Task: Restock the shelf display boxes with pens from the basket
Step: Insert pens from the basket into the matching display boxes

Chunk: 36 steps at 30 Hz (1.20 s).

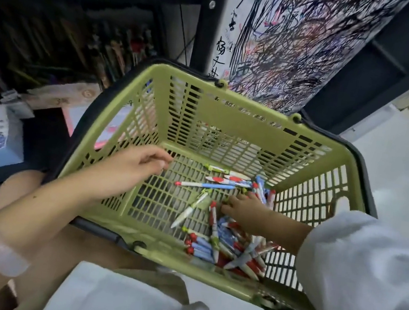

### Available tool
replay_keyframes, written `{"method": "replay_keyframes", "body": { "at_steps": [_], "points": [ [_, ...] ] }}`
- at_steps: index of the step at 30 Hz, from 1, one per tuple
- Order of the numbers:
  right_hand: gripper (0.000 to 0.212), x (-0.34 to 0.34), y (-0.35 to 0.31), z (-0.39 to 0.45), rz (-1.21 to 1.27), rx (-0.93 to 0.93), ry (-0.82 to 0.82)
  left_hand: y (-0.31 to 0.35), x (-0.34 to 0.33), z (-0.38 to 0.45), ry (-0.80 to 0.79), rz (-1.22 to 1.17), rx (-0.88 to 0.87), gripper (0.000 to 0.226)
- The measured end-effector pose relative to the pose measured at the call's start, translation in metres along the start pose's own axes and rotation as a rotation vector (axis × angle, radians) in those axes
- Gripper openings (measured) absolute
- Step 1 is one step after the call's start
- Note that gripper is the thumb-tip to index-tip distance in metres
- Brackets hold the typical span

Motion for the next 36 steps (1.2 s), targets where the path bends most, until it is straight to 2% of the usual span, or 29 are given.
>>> {"method": "replay_keyframes", "body": {
  "at_steps": [3,6,8,10,12,14,16,21,23,26,29,31,33,35,36],
  "points": [
    [0.052,0.004,0.002,0.004,0.141,0.01,0.039,-0.001,0.0,-0.001,-0.011,0.006,0.011,0.023],
    [0.048,0.008,-0.002,0.008,0.415,-0.117,0.262,-0.001,0.0,-0.003,-0.011,-0.012,0.021,0.022],
    [0.049,0.009,-0.006,0.009,0.477,-0.193,0.376,-0.001,0.0,-0.004,-0.011,-0.021,0.029,0.022],
    [0.053,0.002,-0.011,0.005,0.522,-0.267,0.265,0.0,0.0,-0.005,-0.009,-0.028,0.033,0.022],
    [0.067,-0.011,-0.016,0.0,0.561,-0.34,0.068,0.002,0.0,-0.006,-0.005,-0.047,0.037,0.021],
    [0.082,-0.025,-0.022,-0.004,0.564,-0.374,-0.036,0.003,0.0,-0.007,-0.005,-0.055,0.037,0.021],
    [0.091,-0.036,-0.027,-0.006,0.551,-0.396,-0.039,0.004,0.0,-0.008,-0.001,-0.063,0.038,0.022],
    [0.101,-0.045,-0.036,-0.002,0.597,-0.382,0.117,0.007,0.0,-0.01,0.004,-0.08,0.047,0.02],
    [0.094,-0.045,-0.039,0.003,0.629,-0.356,0.157,0.007,0.0,-0.01,0.001,-0.084,0.048,0.021],
    [0.069,-0.039,-0.041,0.008,0.656,-0.361,0.207,0.007,0.001,-0.011,0.003,-0.103,0.05,0.022],
    [0.045,-0.032,-0.048,0.013,0.714,-0.291,0.246,0.008,0.001,-0.011,0.02,-0.114,0.037,0.023],
    [0.045,-0.023,-0.052,0.017,0.758,-0.244,0.242,0.007,0.001,-0.012,0.019,-0.121,0.033,0.023],
    [0.057,-0.008,-0.053,0.019,0.875,-0.217,0.243,0.007,0.004,-0.012,0.025,-0.136,0.038,0.023],
    [0.063,0.018,-0.052,0.017,1.158,-0.176,0.272,0.007,0.007,-0.011,0.058,-0.174,0.056,0.022],
    [0.054,0.033,-0.052,0.015,1.308,-0.131,0.315,0.007,0.008,-0.011,0.081,-0.195,0.071,0.022]
  ]
}}
Point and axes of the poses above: each hand's wrist, its own z-axis towards the middle knuckle, its own x-axis out of the back of the hand, y = z × x, the point moved 2 cm from there along z, towards the middle knuckle, and after that the axes turned 14 degrees about z, right-handed, at the moved point
